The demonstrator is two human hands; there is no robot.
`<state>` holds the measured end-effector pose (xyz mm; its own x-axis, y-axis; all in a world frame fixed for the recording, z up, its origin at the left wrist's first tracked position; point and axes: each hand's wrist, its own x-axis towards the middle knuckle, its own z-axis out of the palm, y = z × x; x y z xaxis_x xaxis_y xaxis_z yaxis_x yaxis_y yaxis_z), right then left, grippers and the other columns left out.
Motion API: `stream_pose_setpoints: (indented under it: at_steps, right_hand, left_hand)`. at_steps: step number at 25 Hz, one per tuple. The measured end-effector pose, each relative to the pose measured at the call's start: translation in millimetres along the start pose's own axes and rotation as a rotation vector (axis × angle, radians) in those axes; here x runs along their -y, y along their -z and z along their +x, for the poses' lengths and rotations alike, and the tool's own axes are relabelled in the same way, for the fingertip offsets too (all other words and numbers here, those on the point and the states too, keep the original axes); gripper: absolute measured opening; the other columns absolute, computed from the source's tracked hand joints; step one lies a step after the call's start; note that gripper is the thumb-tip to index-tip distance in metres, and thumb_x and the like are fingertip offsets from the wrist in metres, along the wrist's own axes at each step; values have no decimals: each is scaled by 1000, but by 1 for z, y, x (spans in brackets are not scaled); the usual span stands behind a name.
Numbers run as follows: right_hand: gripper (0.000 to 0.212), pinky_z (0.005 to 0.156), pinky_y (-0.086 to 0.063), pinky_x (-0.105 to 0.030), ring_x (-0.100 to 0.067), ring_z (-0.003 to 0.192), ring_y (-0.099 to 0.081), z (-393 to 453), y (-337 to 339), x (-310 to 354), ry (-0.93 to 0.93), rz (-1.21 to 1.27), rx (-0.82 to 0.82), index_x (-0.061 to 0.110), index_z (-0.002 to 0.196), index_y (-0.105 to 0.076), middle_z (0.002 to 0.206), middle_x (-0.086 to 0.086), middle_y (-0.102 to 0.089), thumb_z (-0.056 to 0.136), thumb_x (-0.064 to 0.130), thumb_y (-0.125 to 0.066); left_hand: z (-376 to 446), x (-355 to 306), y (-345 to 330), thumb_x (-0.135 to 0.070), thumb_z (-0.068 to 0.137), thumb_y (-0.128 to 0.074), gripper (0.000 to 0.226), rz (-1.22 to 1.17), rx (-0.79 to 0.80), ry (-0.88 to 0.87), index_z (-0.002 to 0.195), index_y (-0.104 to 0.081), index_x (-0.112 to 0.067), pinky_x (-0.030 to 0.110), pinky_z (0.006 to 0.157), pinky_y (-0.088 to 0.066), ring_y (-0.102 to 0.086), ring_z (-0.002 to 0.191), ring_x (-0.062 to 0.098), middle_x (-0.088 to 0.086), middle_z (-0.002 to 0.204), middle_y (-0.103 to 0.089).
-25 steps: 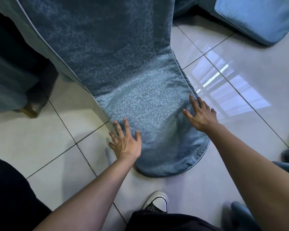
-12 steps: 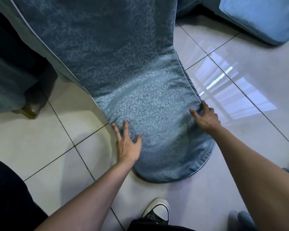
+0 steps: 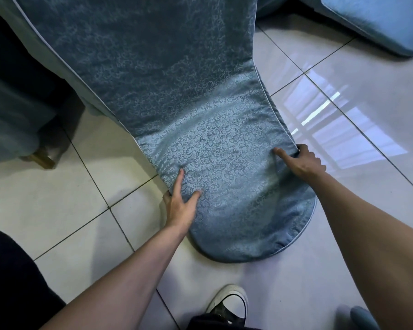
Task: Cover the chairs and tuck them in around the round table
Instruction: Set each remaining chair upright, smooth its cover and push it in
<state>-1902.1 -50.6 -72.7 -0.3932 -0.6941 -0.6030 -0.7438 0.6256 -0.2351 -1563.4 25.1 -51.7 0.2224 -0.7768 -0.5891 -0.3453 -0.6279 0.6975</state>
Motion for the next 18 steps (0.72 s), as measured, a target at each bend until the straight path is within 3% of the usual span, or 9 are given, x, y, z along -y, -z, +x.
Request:
stream_pose_setpoints:
  at_steps: [2, 5, 7, 11, 14, 17, 18]
  right_hand:
    - [120, 106, -33, -55, -43, 127, -46, 3, 0, 1, -28, 2, 19, 20, 147, -30, 143, -17, -50, 62, 103, -19]
    - [115, 105, -30, -55, -43, 129, -43, -6, -11, 3, -60, -49, -18, 16, 143, -35, 141, -21, -48, 68, 100, -17]
    - [114, 105, -30, -57, -44, 130, -41, -21, -19, 0, -95, -32, -48, 16, 140, -37, 141, -23, -45, 67, 101, -18]
    - [117, 107, -33, -61, -48, 129, -42, -52, -9, -13, -150, 57, -68, 15, 140, -35, 139, -27, -41, 64, 103, -23]
    - [115, 107, -32, -61, -48, 129, -41, -83, 14, -24, -195, 35, -91, 14, 139, -36, 138, -28, -40, 65, 101, -23]
    - [115, 107, -30, -60, -47, 130, -39, -129, 40, -31, -248, 10, -85, 13, 138, -37, 137, -28, -41, 66, 101, -23]
    - [114, 107, -29, -60, -46, 131, -39, -145, 49, -33, -265, 3, -84, 13, 138, -37, 137, -28, -41, 66, 101, -24]
  left_hand:
    - [1, 2, 1, -36, 86, -73, 74, 12, -31, 26, 138, -31, -68, 24, 98, -30, -49, 123, 25, 10, 143, -40]
    - [-3, 4, 8, -45, 84, -72, 72, 121, -65, 66, 134, -28, -73, 26, 88, -36, -48, 101, 23, 4, 114, -40]
    - [-14, 5, 12, -43, 84, -72, 69, 105, -55, 74, 133, -32, -71, 22, 82, -36, -50, 95, 20, 3, 113, -39]
    - [-47, -3, 17, -34, 88, -70, 65, 40, -19, 74, 134, -37, -65, 18, 82, -36, -53, 104, 21, 8, 139, -43]
    - [-82, -18, 24, -29, 90, -69, 65, -7, 69, 54, 138, -37, -60, 29, 98, -26, -39, 138, 33, 5, 155, -36]
    - [-122, -33, 39, -32, 91, -69, 66, 51, 97, 48, 137, -34, -64, 37, 109, -27, -29, 146, 35, -3, 160, -31]
    - [-135, -37, 44, -34, 90, -68, 67, 81, 107, 65, 135, -32, -68, 46, 115, -28, -24, 147, 40, -3, 161, -30]
